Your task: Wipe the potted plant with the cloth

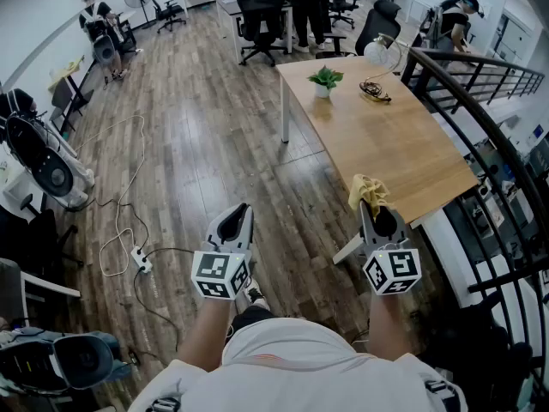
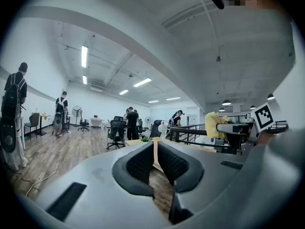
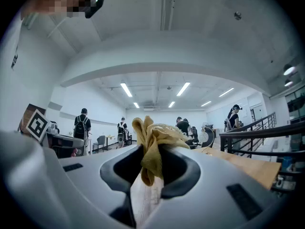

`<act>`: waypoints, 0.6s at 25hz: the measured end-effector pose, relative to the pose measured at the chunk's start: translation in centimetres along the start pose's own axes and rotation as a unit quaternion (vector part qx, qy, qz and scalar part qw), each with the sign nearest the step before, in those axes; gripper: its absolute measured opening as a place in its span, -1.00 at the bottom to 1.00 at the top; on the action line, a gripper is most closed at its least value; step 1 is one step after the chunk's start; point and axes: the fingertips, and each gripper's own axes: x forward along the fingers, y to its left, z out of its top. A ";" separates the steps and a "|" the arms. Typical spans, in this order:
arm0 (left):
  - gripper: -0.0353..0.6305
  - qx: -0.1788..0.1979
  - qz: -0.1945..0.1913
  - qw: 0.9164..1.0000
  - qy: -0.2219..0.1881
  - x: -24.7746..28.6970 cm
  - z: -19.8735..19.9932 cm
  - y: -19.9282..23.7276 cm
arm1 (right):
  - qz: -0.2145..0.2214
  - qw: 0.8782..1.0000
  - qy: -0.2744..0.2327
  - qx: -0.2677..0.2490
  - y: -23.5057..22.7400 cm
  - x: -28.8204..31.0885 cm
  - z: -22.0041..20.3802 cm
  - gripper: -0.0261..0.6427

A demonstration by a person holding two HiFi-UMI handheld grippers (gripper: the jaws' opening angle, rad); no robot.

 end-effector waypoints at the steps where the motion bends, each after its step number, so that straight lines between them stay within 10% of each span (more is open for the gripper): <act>1: -0.79 0.001 -0.001 1.000 0.000 0.0 0.0 0.0 | 0.001 1.000 0.001 0.000 0.1 0.1 -0.1 -0.48; 15: -0.80 -0.014 0.020 1.000 0.007 0.3 -0.5 4.1 | 0.023 0.999 0.023 -0.007 1.9 5.2 -1.5 -0.48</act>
